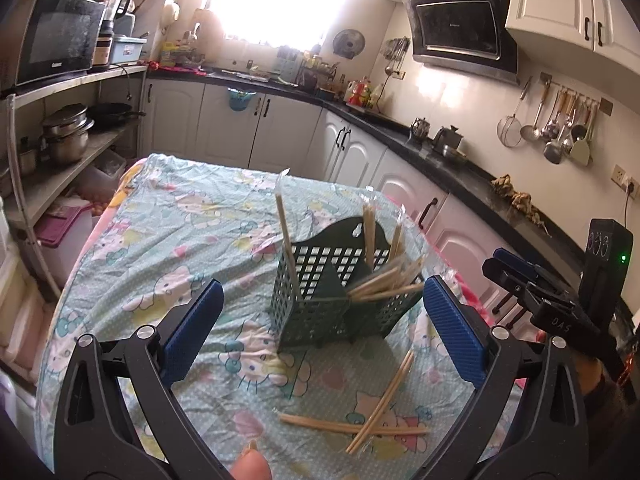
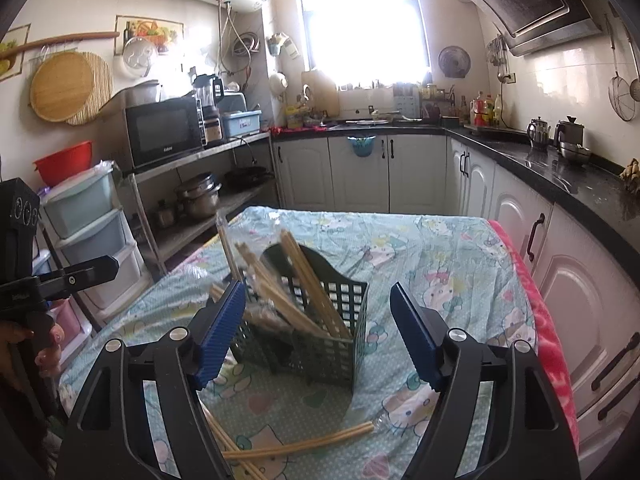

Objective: Organize utensils
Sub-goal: 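Withdraw both open tools from the caddy toward the loose chopsticks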

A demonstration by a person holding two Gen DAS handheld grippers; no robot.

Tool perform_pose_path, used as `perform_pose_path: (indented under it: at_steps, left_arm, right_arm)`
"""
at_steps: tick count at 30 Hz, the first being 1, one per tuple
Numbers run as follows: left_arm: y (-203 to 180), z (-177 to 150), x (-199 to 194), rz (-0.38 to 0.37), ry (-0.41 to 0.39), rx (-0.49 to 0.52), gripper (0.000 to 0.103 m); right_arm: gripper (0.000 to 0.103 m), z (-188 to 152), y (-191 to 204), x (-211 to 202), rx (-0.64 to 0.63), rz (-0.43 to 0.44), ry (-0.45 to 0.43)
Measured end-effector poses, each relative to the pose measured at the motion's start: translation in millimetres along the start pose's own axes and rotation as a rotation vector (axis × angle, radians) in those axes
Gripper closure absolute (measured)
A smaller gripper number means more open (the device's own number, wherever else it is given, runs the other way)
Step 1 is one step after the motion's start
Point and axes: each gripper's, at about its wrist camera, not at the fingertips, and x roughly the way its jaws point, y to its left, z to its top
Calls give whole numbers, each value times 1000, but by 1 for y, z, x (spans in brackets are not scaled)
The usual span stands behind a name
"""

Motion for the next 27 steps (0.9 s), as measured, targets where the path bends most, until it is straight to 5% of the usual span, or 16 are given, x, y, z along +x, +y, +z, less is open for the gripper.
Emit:
perform_pose_path:
  at_steps: [27]
  left_arm:
    - [15, -60, 3, 57, 108, -77, 11]
  right_arm:
    - [29, -67, 13, 30, -51, 54, 197]
